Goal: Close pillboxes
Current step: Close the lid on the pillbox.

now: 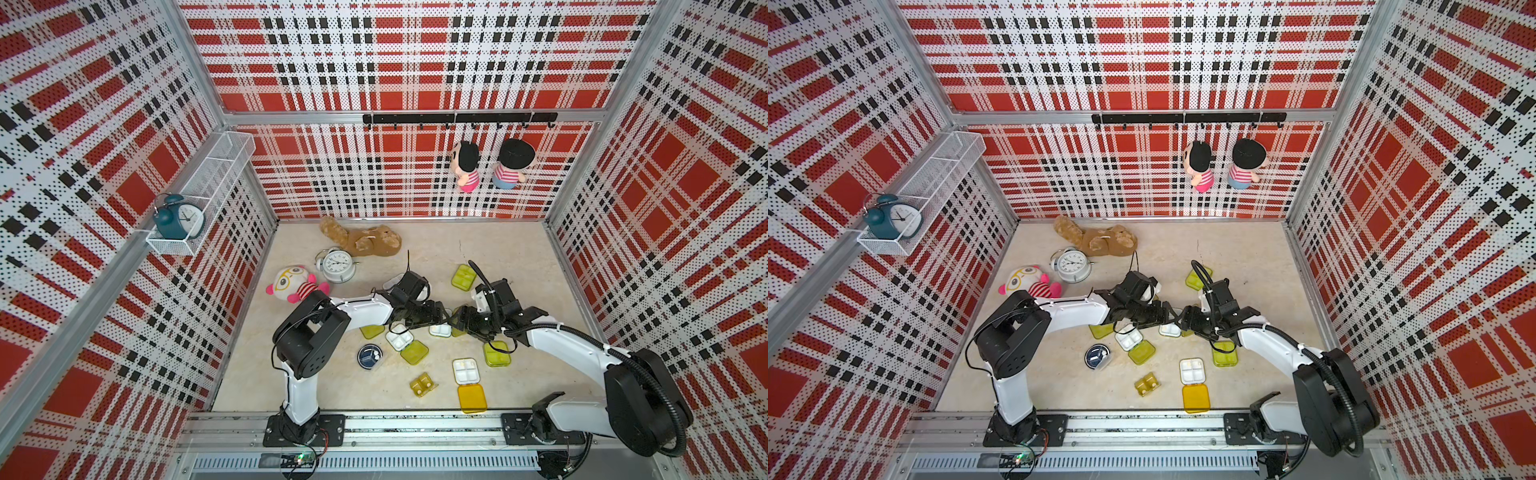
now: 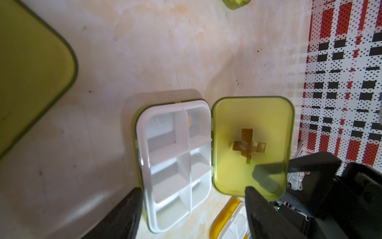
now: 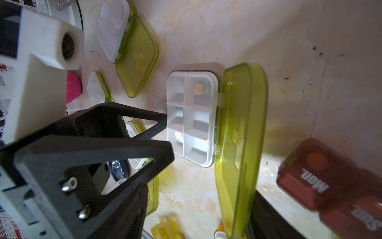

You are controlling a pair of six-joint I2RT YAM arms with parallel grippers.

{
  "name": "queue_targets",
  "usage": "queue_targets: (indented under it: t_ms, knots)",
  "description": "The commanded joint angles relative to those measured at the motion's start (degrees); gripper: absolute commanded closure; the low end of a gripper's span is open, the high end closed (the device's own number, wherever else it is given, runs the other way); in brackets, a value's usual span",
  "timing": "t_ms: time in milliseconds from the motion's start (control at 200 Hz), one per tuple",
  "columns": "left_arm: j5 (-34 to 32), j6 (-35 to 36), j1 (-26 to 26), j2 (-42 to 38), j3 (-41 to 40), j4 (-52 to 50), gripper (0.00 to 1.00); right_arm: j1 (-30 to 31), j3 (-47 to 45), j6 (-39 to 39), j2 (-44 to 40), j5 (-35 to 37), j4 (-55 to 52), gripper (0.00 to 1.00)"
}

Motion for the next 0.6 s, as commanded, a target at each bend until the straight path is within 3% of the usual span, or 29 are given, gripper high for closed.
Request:
queue_targets:
  t_ms: [0,591]
  knots:
    - [0.6,0.1,-0.6,0.6,1.5,0.8,0.21,-0.1,1.5,0.3,-0.7,-0.8,2.6,0.27]
    - [1.1,0.8,0.8,-1.0,-1.1,1.3,0.21,0.0,2.8,2.8,0.8,-2.4,5.3,0.27]
